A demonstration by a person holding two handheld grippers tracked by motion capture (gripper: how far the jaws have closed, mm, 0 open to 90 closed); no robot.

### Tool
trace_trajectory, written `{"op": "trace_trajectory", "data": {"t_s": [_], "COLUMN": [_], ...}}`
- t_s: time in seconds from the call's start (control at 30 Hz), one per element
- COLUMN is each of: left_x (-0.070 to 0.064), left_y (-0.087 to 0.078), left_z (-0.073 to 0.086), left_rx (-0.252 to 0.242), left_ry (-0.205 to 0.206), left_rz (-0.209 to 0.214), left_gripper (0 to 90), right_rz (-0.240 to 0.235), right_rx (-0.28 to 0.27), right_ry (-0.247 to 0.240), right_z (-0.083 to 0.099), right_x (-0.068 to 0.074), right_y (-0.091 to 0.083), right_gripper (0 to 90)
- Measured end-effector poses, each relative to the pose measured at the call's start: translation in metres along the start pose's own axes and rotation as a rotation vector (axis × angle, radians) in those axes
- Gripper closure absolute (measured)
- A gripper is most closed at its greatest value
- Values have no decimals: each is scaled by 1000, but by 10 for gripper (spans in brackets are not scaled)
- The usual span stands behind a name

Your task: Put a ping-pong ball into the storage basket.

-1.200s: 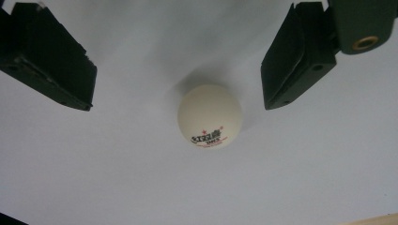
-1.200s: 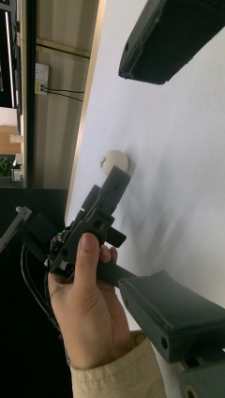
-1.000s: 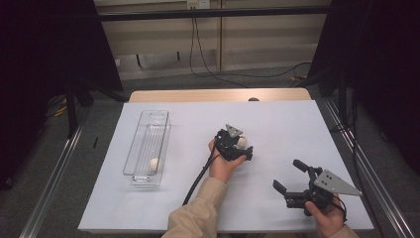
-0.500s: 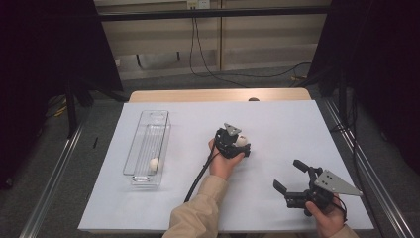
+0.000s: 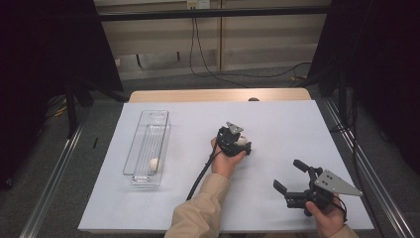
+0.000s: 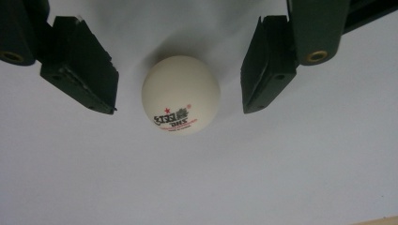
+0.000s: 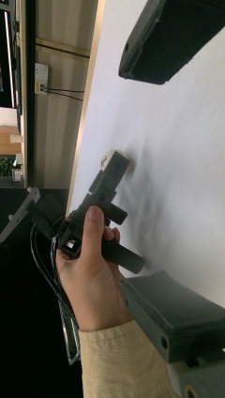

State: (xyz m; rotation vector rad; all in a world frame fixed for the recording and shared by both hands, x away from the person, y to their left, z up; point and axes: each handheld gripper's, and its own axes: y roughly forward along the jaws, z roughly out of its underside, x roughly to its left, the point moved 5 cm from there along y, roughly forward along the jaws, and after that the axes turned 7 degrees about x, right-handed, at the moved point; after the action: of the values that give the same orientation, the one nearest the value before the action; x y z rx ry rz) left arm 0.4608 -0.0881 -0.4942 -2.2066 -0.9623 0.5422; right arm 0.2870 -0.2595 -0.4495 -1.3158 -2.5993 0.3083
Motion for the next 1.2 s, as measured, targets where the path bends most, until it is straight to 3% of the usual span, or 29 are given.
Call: {"op": "trace_trajectory", "data": {"t_s": [0.2,0.27,0.6,0.83,1.1,1.2], "left_x": [0,0,1,1,3,2], "left_y": [2,4,6,7,7,7], "left_z": [0,0,0,-1,0,0], "left_rx": [4,2,20,22,36,33], "left_ry": [7,-8,14,-7,6,-6], "left_rz": [6,7,2,3,-4,-5], "left_gripper": [321,330,385,445,506,510], "right_rz": [1,1,0,-1,-1,0], "right_rx": [1,-1,-1,-1,1,0], "right_ry": [0,1,1,2,1,1], "right_z": [0,0,0,0,0,0], "right_x": [0,0,0,0,-1,-1], "right_y": [0,0,0,-1,-1,-1], "right_gripper": [14,13,14,14,13,14]}}
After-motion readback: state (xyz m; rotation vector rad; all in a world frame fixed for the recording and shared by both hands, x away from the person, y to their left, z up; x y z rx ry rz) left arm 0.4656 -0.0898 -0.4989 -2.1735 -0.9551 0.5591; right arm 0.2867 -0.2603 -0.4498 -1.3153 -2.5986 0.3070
